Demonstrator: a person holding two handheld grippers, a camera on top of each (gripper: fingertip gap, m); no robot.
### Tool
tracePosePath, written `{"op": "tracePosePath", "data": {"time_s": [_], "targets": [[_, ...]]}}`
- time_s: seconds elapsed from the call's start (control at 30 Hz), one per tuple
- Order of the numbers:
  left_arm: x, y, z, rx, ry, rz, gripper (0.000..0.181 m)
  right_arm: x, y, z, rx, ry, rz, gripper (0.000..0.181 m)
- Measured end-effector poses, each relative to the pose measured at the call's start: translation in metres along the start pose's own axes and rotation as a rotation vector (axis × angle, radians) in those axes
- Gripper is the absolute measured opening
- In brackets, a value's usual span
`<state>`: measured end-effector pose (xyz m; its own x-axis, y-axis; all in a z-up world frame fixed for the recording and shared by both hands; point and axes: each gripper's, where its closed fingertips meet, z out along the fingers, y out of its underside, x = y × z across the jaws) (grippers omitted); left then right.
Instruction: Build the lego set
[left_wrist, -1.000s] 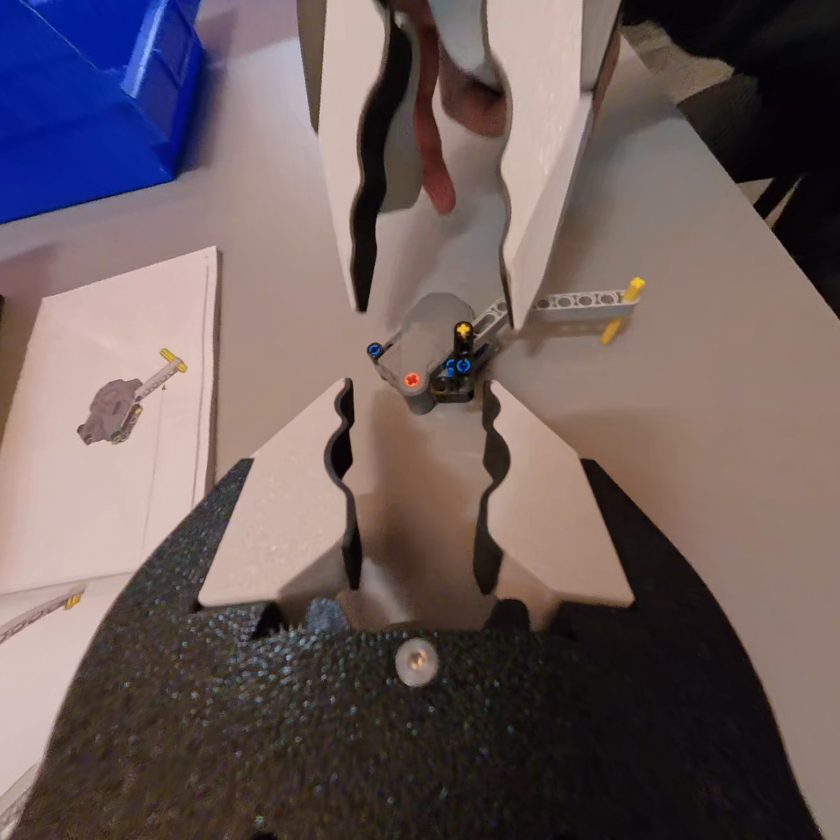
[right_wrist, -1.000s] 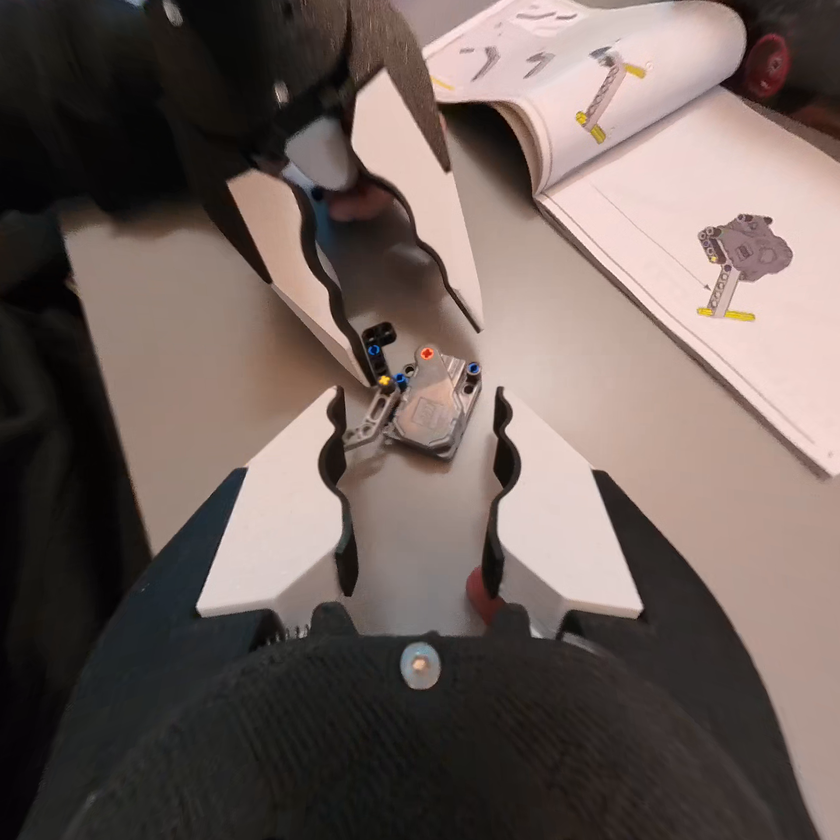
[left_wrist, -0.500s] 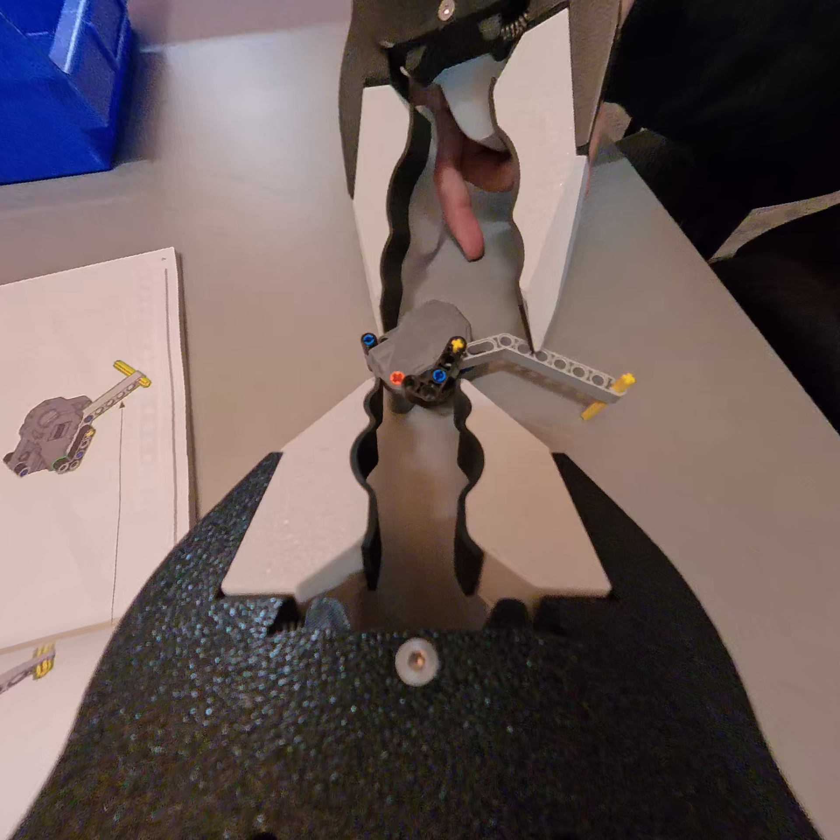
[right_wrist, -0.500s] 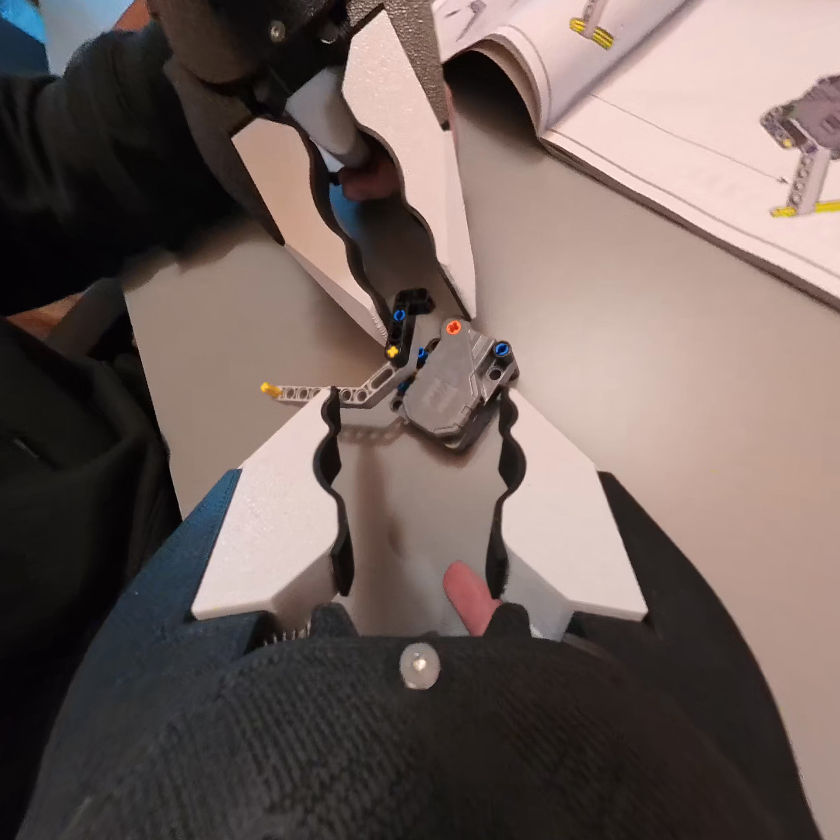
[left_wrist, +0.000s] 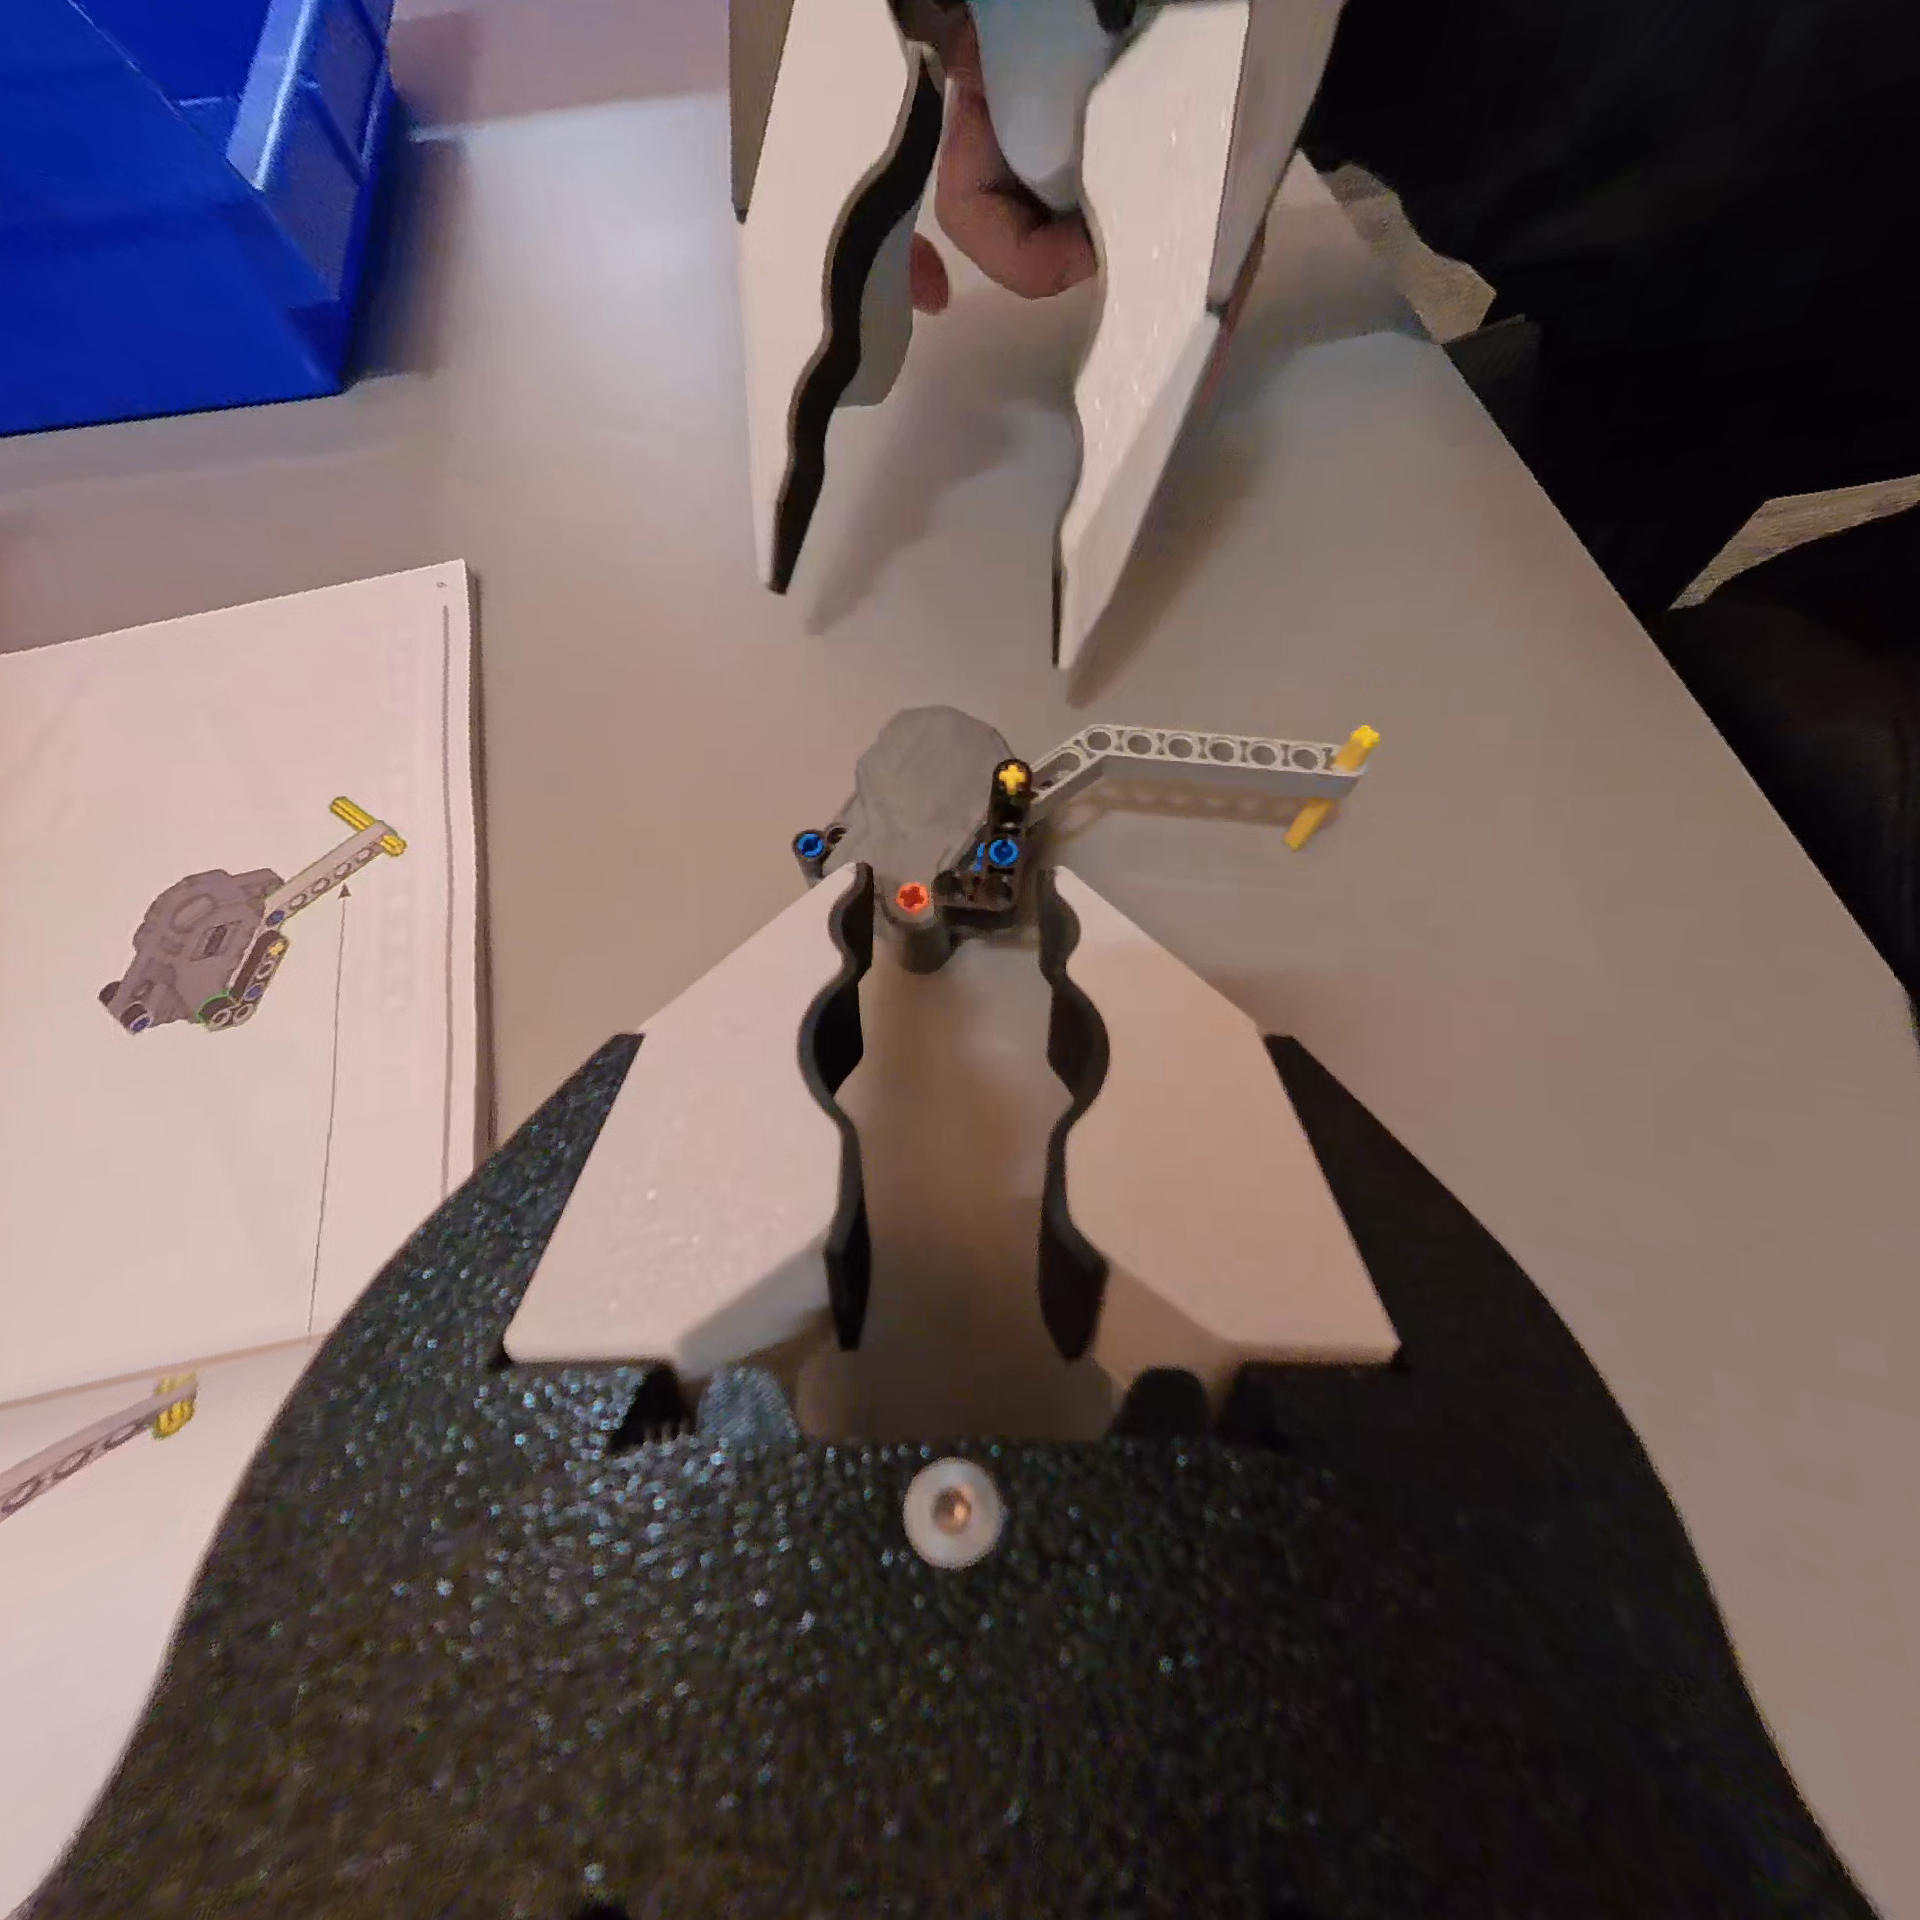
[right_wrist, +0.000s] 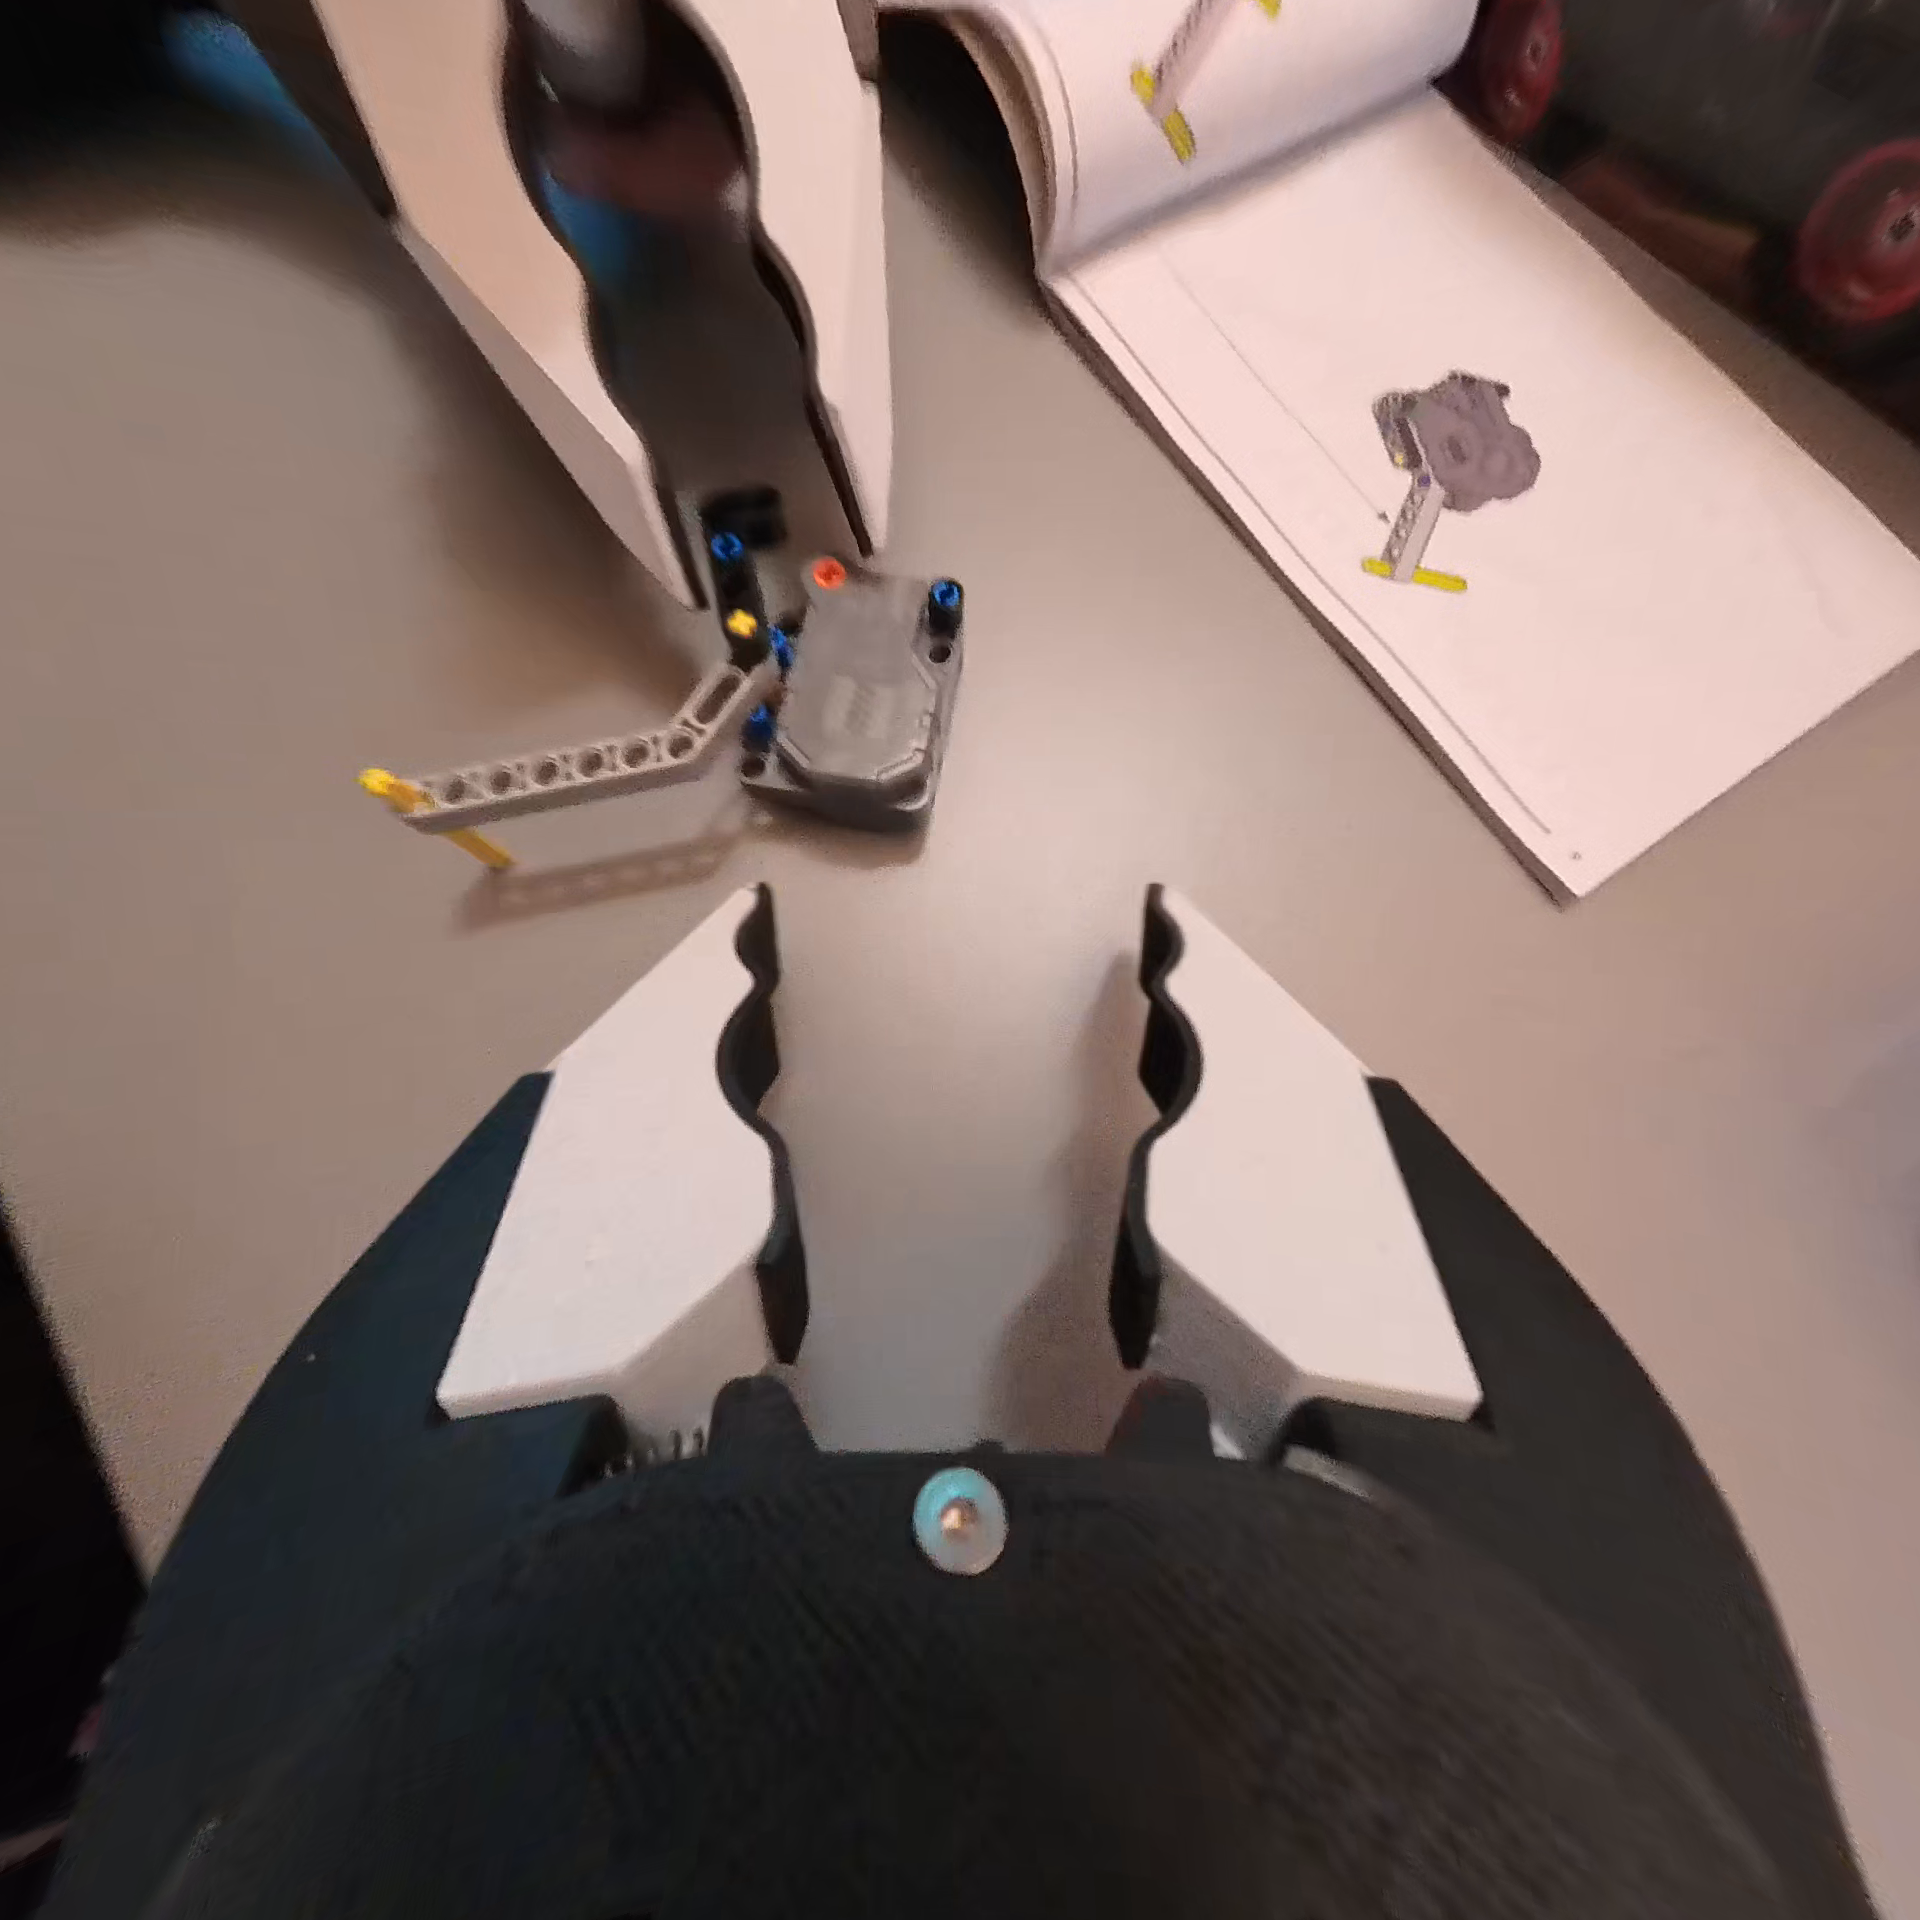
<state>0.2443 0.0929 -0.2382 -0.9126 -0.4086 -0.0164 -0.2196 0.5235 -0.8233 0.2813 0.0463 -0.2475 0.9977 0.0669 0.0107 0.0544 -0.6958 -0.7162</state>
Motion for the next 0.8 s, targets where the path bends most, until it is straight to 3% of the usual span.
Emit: {"op": "tracePosePath", "data": {"time_s": [0.03,0.1,0.27,0.43,0.67,0.8], "targets": [[0.000,0.001,0.000,-0.006,-0.006,0.005,0.030,0.001,0.002,0.005,-0.013,0.038,-0.008,0.078],[-0.002,0.002,-0.001,-0.016,-0.032,0.028,0.034,0.003,-0.001,0.015,0.018,0.120,-0.029,0.087],[-0.004,-0.007,-0.008,0.023,-0.120,0.170,0.035,-0.012,-0.014,0.021,0.111,0.103,-0.028,0.082],[0.000,-0.005,-0.004,0.015,-0.094,0.164,0.025,-0.019,-0.012,0.030,0.065,0.078,-0.035,0.083],[-0.005,-0.002,-0.001,0.000,-0.127,0.180,0.019,-0.018,-0.020,0.036,0.076,0.064,-0.095,0.055],[-0.006,-0.003,-0.001,0.002,-0.132,0.190,0.019,-0.023,-0.019,0.038,0.065,-0.039,-0.091,0.044]]}}
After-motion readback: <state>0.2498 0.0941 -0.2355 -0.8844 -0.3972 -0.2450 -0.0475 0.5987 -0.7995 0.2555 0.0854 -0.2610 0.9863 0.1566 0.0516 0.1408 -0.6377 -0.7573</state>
